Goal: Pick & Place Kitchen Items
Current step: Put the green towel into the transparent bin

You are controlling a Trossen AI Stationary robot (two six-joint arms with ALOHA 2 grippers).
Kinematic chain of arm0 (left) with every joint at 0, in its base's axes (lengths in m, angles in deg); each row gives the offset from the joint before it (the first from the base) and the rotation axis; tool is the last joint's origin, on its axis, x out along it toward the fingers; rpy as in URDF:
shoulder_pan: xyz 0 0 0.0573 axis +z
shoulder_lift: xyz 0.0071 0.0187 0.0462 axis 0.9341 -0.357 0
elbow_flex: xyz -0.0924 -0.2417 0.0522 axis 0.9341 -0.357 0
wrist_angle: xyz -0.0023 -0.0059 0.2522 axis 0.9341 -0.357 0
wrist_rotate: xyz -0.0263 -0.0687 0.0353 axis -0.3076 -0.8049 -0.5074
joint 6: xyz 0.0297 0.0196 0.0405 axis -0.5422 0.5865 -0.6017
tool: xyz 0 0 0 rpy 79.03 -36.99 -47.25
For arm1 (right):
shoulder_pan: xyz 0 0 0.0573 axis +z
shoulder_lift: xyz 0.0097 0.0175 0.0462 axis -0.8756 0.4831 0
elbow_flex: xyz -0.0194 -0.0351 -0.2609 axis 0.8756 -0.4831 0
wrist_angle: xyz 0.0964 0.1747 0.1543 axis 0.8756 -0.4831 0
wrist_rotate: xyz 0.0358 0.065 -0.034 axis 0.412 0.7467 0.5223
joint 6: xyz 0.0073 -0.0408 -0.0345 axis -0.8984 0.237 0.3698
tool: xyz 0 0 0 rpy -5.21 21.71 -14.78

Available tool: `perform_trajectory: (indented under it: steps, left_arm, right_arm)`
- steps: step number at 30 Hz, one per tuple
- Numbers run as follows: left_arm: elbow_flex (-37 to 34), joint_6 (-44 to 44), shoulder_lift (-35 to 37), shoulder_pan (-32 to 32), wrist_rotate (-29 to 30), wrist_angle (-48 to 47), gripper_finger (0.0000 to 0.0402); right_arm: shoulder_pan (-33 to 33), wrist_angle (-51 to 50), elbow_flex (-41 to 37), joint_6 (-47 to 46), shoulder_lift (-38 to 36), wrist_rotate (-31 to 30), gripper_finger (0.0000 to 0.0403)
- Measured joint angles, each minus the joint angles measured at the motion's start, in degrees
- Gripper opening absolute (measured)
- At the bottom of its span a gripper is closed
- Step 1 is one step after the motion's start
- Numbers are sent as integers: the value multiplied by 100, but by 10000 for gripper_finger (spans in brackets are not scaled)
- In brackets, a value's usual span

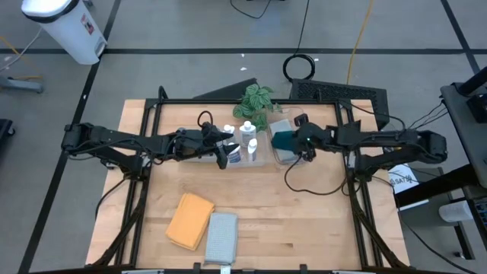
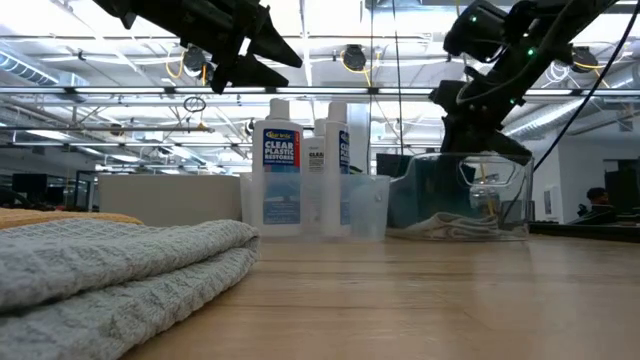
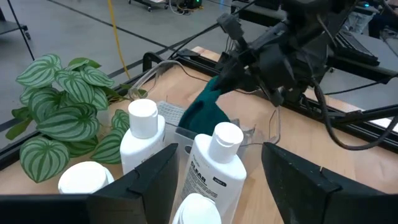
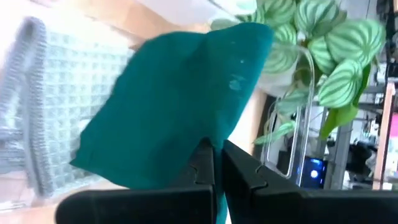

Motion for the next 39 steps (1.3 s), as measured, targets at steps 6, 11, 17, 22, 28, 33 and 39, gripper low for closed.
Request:
perform_trajectory:
  steps: [6, 11, 17, 22, 28, 33, 39]
  left_arm:
    - [-1, 1, 0, 0, 0, 0, 235]
    - [0, 0, 0, -1, -2, 2, 234]
    - [1, -1, 0, 1, -2, 2, 235]
    - [1, 1, 0, -1, -2, 2, 234]
    - [0, 0, 0, -1, -2, 2, 234]
    - [-1, -1, 0, -1, 0, 2, 235]
    - [1, 1, 0, 1, -2, 2, 234]
  right_arm:
    - [552, -183, 0, -29, -412, 14, 0]
    - [1110, -961, 2, -682, -941, 162, 0]
    - [1533, -1674, 0, -1403, -1435, 357, 0]
    - [1739, -1729, 72, -1435, -1741, 366, 0]
    - [1796, -2309, 544, -1527, -1929, 492, 0]
    - [1505, -2415, 624, -1546, -1821, 971, 0]
    - [1142, -2869, 623, -1670, -1327, 1590, 0]
